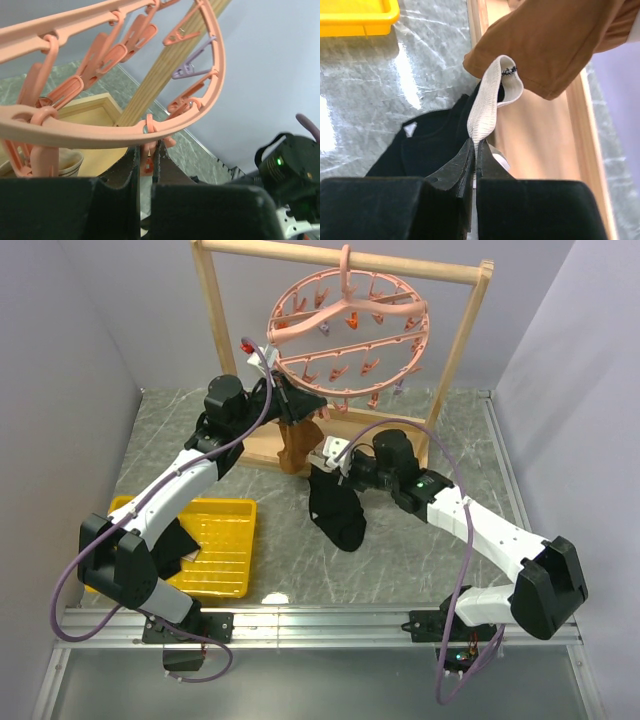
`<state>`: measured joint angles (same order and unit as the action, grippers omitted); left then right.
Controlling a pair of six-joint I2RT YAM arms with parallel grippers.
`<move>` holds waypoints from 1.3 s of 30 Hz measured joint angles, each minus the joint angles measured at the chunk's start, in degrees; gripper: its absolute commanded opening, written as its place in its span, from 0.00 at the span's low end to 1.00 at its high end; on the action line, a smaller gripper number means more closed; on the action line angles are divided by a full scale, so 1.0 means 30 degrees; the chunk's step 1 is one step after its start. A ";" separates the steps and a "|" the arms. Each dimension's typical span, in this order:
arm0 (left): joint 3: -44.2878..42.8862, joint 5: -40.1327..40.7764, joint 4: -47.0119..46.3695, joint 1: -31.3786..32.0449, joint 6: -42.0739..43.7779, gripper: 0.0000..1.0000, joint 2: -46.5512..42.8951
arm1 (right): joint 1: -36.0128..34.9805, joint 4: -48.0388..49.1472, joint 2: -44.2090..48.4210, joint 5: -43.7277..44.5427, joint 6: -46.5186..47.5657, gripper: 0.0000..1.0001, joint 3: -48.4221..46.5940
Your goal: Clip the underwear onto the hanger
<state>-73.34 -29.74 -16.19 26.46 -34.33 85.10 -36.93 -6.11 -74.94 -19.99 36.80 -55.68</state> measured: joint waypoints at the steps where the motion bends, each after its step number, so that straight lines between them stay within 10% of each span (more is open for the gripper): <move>1: 0.0000 -0.0262 -0.0051 -0.0044 0.0044 0.00 0.0000 | 0.0168 0.0015 0.0087 -0.0372 0.0291 0.00 0.0000; 39: -0.0641 -0.1428 0.1049 -0.0350 0.2288 0.00 0.0372 | 0.2470 -0.0474 0.0335 -0.3140 0.3854 0.00 -0.2645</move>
<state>-75.26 -34.02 -13.04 25.41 -27.46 86.21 -29.52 -7.53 -73.93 -29.41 48.36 -63.61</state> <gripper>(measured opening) 0.080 0.023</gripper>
